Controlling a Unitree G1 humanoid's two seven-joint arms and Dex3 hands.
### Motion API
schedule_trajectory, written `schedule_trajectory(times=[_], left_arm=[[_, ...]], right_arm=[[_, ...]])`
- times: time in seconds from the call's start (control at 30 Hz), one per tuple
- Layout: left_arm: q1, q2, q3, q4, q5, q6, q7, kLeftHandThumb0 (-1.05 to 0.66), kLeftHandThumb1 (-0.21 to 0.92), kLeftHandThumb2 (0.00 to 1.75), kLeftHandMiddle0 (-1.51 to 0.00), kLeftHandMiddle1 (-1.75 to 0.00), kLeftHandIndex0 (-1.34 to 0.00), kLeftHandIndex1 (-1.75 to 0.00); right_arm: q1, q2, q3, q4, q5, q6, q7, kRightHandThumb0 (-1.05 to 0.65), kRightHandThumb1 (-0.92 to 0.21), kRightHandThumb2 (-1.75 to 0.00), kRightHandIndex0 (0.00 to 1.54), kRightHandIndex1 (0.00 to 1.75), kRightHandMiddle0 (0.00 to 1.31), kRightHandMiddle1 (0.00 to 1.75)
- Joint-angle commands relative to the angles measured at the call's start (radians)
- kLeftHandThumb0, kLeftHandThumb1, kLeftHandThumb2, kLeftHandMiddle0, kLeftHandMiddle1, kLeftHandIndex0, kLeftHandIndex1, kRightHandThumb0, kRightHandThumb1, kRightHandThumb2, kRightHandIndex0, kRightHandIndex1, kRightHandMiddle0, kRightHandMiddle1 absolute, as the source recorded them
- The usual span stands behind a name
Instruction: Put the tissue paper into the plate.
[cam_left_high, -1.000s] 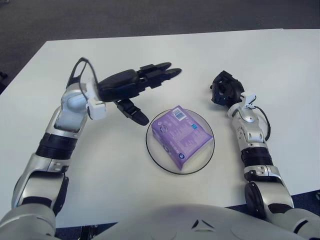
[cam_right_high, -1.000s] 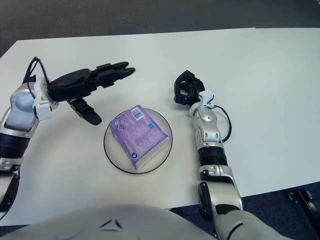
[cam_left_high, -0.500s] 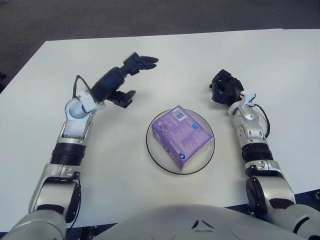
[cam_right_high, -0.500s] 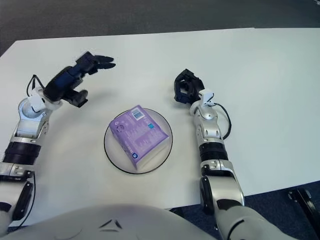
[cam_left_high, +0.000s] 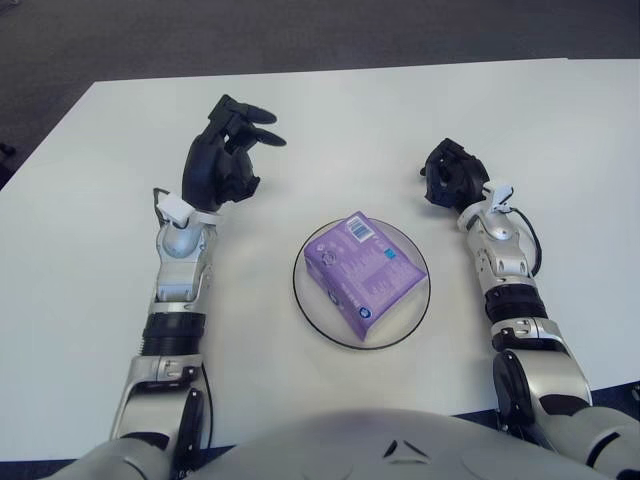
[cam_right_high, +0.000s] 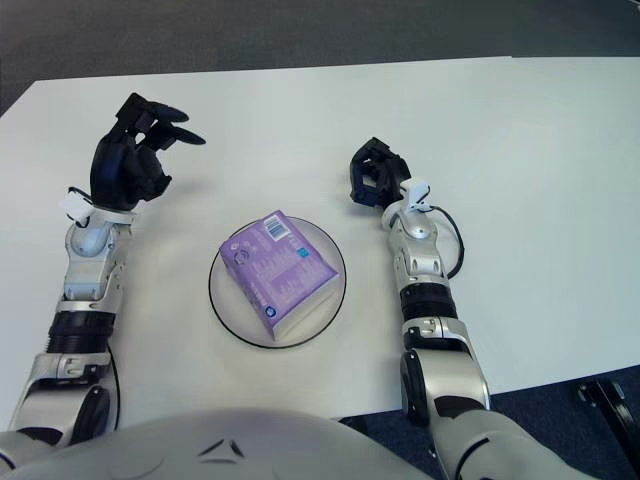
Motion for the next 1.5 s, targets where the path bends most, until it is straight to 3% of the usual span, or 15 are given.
schedule_trajectory(times=[0.0,0.3,0.73,1.47], left_arm=[[0.023,-0.009,0.052,-0.022,-0.007,0.051,0.067,-0.54,0.92,0.76,-0.84,-1.74,-0.61,-1.74],[0.059,-0.051,0.09,0.011,0.032,0.094,0.161,-0.47,0.89,0.81,-1.07,-1.75,-0.8,-1.75],[0.125,-0.108,0.107,0.001,-0.002,0.178,0.227,-0.44,0.71,1.0,-1.35,-1.75,-1.1,-1.75],[0.152,-0.129,0.118,0.147,-0.038,0.18,0.221,-0.39,0.65,1.04,-1.38,-1.75,-1.11,-1.75]], right_arm=[[0.1,0.014,0.011,0.084,-0.009,0.073,0.001,-0.43,-0.49,-1.11,1.06,1.75,0.48,1.75],[0.101,0.013,0.011,0.081,-0.01,0.084,-0.004,-0.43,-0.48,-1.11,1.06,1.75,0.48,1.75],[0.103,0.014,0.012,0.073,-0.01,0.092,-0.005,-0.43,-0.48,-1.11,1.06,1.75,0.49,1.75],[0.115,0.013,0.016,0.056,-0.008,0.089,0.001,-0.43,-0.49,-1.11,1.04,1.75,0.48,1.75]])
